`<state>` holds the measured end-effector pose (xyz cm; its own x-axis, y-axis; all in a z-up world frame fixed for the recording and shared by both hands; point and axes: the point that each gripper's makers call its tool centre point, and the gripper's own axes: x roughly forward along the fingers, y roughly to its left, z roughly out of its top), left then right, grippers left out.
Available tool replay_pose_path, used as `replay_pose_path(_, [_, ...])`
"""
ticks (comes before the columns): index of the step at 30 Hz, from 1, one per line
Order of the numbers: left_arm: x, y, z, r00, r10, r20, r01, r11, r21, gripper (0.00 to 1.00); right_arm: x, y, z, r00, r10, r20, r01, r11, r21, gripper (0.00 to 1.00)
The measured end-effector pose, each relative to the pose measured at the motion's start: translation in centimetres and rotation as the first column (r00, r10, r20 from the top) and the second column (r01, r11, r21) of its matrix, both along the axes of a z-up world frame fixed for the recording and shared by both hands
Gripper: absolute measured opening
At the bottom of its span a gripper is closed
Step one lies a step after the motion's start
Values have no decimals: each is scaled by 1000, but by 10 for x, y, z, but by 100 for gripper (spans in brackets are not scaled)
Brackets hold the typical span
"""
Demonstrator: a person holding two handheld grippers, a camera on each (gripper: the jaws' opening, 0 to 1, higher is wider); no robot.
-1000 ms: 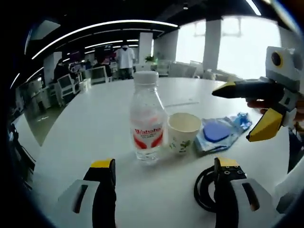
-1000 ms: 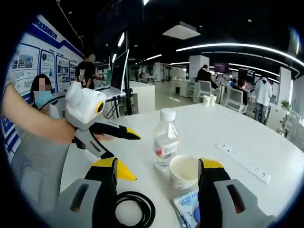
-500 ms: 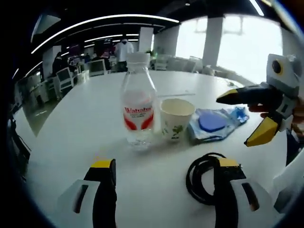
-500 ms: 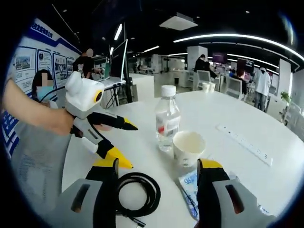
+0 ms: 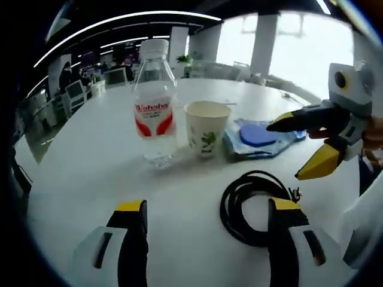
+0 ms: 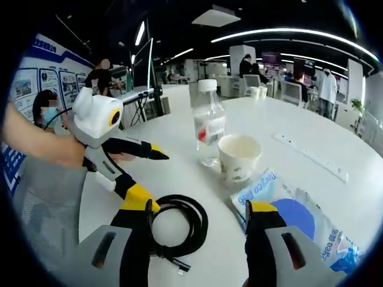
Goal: Arrange the tabletop items into an orderly group along one side of the table until the central work area is clear of visible clutter.
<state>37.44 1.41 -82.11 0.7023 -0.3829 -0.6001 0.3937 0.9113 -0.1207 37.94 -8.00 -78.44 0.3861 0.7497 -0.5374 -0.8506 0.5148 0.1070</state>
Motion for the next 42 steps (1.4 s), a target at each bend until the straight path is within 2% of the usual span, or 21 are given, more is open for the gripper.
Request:
replay_pose_path(5, [-3,-6,0,1000,9,8,-9,999,-31,74,-7,-3,-14,1000,-1,-30,1,1000,-19,58])
replay_pose_path(7, [-6,-8,-2,1000,13,11,-13,1000,-22,70,-9,-5,-18,999,-10,-45,9,1000,-20,57])
replay_pose_path(9, [-9,-10,-4,1000,3,16,-3,1000,0,70,-10,-6,-22,998,-14,-55,13,1000,-24,56])
replay_pose_path(22, [-14,-15,-10,1000,-1,13,1,1000,10,67,-15,-13,-37,994,-44,-102,41,999,-34,52])
replay_pose_path(27, [-16,-18,-10,1000,-17,20,17,1000,25,65,-18,-13,-42,988,-60,-142,57,998,-23,49])
replay_pose_path(30, [-16,-18,-11,1000,-17,21,17,999,32,62,-20,-13,-44,985,-65,-158,63,998,-21,42])
replay_pose_path(35, [-19,-21,-12,1000,-17,21,17,999,32,57,-23,-12,-49,973,-85,-215,86,996,-6,40])
replay_pose_path(39, [-21,-21,-16,1000,4,-6,-4,1000,19,48,-27,-12,-53,969,-88,-230,86,996,-20,28])
replay_pose_path(42, [-23,-21,-17,999,22,-27,-22,1000,-6,42,-28,-12,-56,955,-110,-275,112,994,-9,27])
